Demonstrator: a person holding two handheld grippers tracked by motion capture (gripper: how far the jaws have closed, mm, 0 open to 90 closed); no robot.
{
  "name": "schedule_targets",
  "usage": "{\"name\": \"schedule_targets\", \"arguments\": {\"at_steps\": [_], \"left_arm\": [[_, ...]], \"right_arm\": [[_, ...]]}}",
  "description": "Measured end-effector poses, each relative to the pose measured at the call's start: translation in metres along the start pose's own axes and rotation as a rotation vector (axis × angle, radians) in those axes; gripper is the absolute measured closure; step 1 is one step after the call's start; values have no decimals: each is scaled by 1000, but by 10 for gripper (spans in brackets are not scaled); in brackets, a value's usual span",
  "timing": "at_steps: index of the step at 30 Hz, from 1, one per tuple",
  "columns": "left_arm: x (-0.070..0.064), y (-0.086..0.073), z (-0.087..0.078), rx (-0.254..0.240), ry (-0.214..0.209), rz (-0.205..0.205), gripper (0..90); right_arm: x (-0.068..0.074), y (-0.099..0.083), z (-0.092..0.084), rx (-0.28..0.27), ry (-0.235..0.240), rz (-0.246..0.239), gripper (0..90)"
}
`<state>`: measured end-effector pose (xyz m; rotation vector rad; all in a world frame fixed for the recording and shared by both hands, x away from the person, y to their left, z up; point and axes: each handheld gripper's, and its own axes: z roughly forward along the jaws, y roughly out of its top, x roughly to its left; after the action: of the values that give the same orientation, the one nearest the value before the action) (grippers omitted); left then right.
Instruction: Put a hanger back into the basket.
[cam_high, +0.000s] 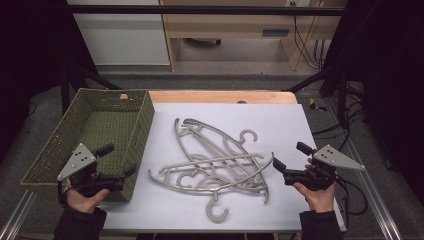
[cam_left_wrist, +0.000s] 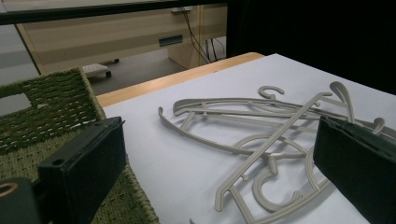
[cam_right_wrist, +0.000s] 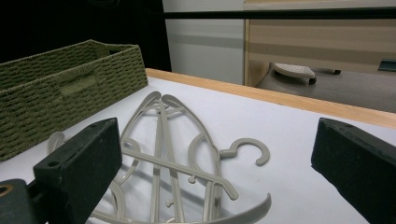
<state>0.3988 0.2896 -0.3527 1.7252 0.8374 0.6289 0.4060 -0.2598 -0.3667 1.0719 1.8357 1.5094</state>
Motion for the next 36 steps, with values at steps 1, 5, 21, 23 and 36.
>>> {"name": "schedule_targets", "arguments": {"at_steps": [1, 5, 21, 23, 36], "left_arm": [[-2, 0, 3, 3, -4, 0, 24], [-9, 1, 8, 21, -19, 18, 27], [-48, -8, 44, 139, -110, 93, 94], [-54, -13, 50, 162, -106, 107, 132], [-79, -28, 78, 255, -212, 189, 196]], "right_arm": [[0, 0, 0, -5, -2, 2, 21], [1, 1, -2, 1, -10, -8, 19], [9, 4, 1, 18, 2, -29, 18], [9, 4, 0, 13, 4, -31, 18], [10, 4, 0, 17, 11, -25, 16]]}}
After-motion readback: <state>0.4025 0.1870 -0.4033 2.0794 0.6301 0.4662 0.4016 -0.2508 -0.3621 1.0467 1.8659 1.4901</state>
